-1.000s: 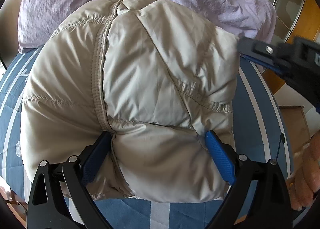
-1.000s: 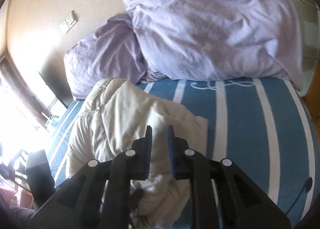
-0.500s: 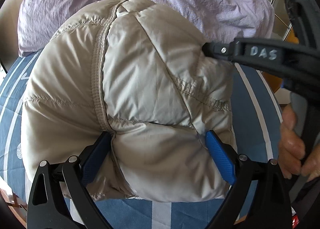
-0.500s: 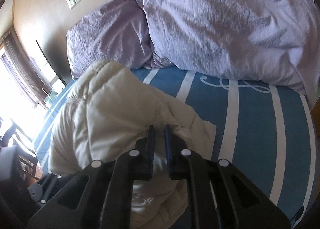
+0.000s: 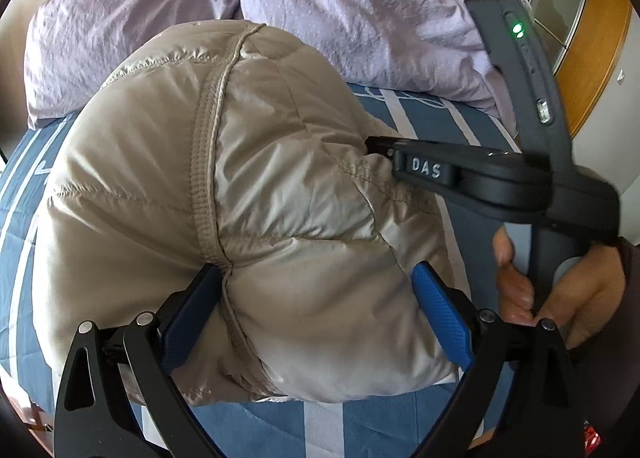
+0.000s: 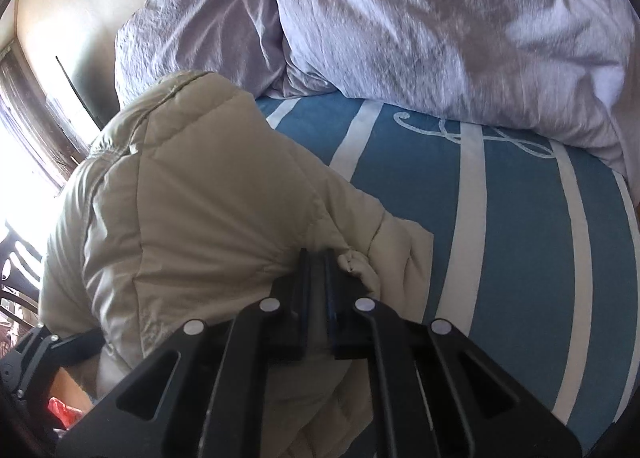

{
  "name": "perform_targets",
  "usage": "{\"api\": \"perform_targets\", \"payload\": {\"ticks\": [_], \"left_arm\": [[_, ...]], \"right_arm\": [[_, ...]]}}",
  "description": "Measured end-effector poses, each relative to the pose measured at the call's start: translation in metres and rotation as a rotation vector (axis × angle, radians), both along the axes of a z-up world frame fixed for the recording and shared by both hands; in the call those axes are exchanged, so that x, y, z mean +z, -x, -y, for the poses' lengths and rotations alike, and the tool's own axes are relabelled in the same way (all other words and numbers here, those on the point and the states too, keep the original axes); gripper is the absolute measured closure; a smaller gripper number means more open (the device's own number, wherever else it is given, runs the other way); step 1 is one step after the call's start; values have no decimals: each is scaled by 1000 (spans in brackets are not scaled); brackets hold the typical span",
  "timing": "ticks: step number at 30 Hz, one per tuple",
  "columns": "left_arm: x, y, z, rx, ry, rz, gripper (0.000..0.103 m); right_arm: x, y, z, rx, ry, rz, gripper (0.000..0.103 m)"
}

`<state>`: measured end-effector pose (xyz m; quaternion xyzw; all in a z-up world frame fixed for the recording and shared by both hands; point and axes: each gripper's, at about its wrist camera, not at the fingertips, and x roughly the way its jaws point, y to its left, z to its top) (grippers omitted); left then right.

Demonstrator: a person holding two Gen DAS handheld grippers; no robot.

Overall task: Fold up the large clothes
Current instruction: 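Grasp the jacket edge with the right gripper while the left gripper presses the jacket, then hold the jacket edge with the right gripper while the left gripper presses the bundle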

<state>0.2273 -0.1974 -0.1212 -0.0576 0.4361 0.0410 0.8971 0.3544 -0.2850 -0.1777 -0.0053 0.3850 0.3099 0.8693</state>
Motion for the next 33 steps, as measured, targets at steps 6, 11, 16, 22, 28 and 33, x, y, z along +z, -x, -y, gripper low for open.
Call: {"api": "perform_targets", "payload": {"ticks": [6, 11, 16, 22, 28, 33], "left_arm": [[0, 1, -1, -14, 9, 6, 7], [1, 2, -1, -28, 12, 10, 7], [1, 2, -1, -40, 10, 11, 7], [-1, -1, -2, -47, 3, 7, 7], [-2, -1, 0, -51, -4, 5, 7], [-2, -1, 2, -57, -6, 6, 7]], "right_arm": [[-3, 0, -9, -24, 52, 34, 98], [-7, -3, -4, -42, 13, 22, 98], [-10, -3, -1, -55, -18, 14, 98], [-10, -3, -1, -67, -26, 8, 98], [-11, 0, 0, -87, -39, 10, 98], [-12, 3, 2, -104, -51, 14, 98]]}}
